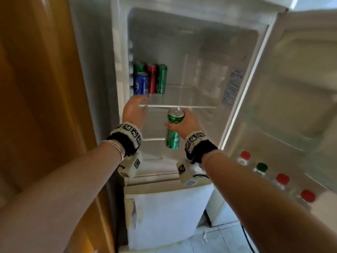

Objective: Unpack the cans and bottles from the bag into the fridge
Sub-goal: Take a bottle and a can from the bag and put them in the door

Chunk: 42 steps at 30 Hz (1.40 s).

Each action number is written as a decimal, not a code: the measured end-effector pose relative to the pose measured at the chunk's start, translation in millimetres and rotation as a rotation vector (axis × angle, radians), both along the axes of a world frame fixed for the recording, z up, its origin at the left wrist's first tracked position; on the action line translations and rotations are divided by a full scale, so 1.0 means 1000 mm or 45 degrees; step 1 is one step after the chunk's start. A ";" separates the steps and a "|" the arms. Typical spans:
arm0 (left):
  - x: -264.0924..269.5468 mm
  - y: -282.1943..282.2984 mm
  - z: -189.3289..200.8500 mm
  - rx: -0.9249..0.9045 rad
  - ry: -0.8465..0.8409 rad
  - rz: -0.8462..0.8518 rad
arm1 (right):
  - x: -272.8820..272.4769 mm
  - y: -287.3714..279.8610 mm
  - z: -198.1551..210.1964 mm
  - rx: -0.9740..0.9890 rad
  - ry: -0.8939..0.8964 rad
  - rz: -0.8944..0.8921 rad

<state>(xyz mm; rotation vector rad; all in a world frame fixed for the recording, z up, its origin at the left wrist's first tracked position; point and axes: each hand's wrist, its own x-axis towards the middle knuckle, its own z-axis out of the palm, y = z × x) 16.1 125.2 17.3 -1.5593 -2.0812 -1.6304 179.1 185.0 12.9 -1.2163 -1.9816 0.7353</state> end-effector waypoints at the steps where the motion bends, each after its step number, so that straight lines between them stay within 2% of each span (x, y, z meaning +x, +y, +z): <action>1: -0.006 0.002 0.007 0.074 -0.002 0.021 | -0.009 0.007 0.006 0.033 -0.009 0.011; 4: -0.021 0.009 0.031 0.231 0.012 0.121 | -0.033 0.031 0.024 0.081 0.011 0.064; 8: -0.039 0.026 0.054 0.303 -0.040 0.262 | -0.067 0.072 0.046 0.082 0.123 0.140; 11: -0.043 0.043 0.067 0.383 -0.131 0.359 | -0.084 0.104 0.063 0.129 0.095 0.176; 15: -0.048 0.067 0.080 0.496 -0.370 0.313 | -0.104 0.146 0.074 0.182 0.024 0.191; 18: -0.054 0.077 0.079 0.464 -0.342 0.334 | -0.116 0.172 0.077 0.224 -0.049 0.161; 25: -0.070 0.088 0.068 0.512 -0.361 0.365 | -0.142 0.210 0.072 0.139 -0.117 0.130; 36: -0.077 0.091 0.062 0.511 -0.317 0.358 | -0.166 0.221 0.054 -0.037 0.229 0.228; 42: -0.075 0.088 0.061 0.494 -0.346 0.335 | -0.166 0.230 0.023 0.047 0.026 0.162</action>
